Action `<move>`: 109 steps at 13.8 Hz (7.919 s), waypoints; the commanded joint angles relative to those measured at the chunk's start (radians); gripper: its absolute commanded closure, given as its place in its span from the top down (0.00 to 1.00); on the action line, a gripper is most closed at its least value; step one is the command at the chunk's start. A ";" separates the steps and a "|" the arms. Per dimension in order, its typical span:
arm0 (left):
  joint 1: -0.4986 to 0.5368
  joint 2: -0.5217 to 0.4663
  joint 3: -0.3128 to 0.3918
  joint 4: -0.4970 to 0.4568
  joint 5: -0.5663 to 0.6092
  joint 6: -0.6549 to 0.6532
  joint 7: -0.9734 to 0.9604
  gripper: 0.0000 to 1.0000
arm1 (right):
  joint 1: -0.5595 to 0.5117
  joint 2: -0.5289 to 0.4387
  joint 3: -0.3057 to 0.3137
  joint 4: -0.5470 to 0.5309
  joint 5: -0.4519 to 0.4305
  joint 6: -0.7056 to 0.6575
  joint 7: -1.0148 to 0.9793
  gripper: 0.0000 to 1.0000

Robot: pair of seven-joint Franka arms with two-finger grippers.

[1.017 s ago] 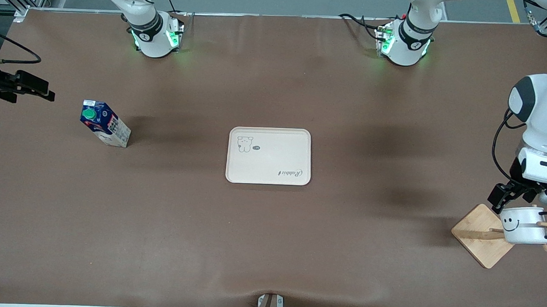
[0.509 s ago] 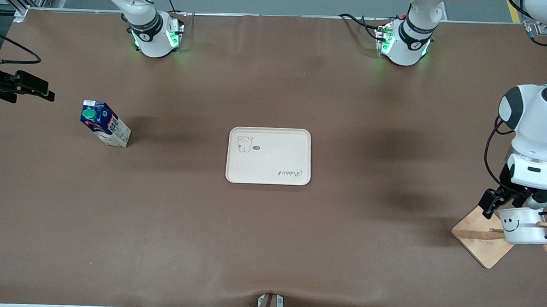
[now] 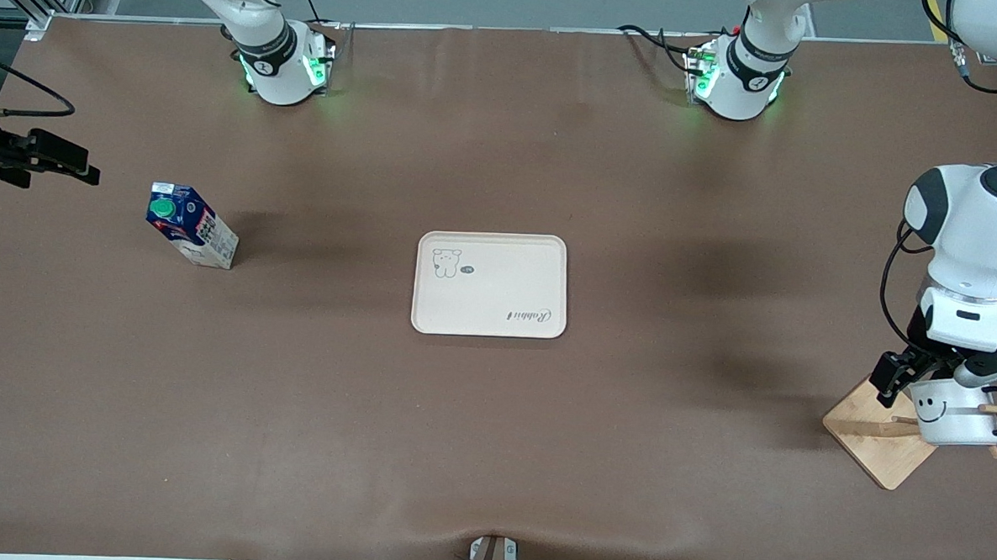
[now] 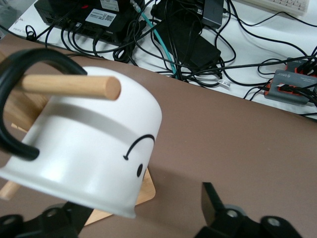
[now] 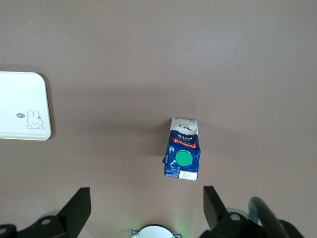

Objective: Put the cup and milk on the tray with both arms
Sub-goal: 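Lower the left gripper and grasp the white mug's rim, then lift the white mug off the stand with the left gripper, then carry the mug to the tray while the right gripper reaches the milk, then release the mug on the tray while the right gripper grasps the milk, then lift the milk carton and carry it toward the tray with the right gripper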

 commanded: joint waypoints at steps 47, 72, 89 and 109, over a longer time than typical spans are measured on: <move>-0.345 0.243 -0.497 0.445 -0.283 -0.996 -0.563 0.00 | -0.008 0.017 -0.003 0.032 0.032 0.004 0.013 1.00; -0.383 0.475 -0.489 0.586 -0.422 -0.825 -0.844 1.00 | -0.018 -0.098 -0.001 -0.579 -0.086 0.343 -0.027 1.00; 0.003 0.056 -0.489 0.686 -0.026 -1.277 -0.195 1.00 | -0.068 -0.083 0.001 -0.744 -0.120 0.500 0.150 1.00; -0.218 -0.409 -0.027 0.342 -0.291 -1.338 0.326 1.00 | 0.425 0.111 0.004 -0.200 0.081 0.058 0.400 0.00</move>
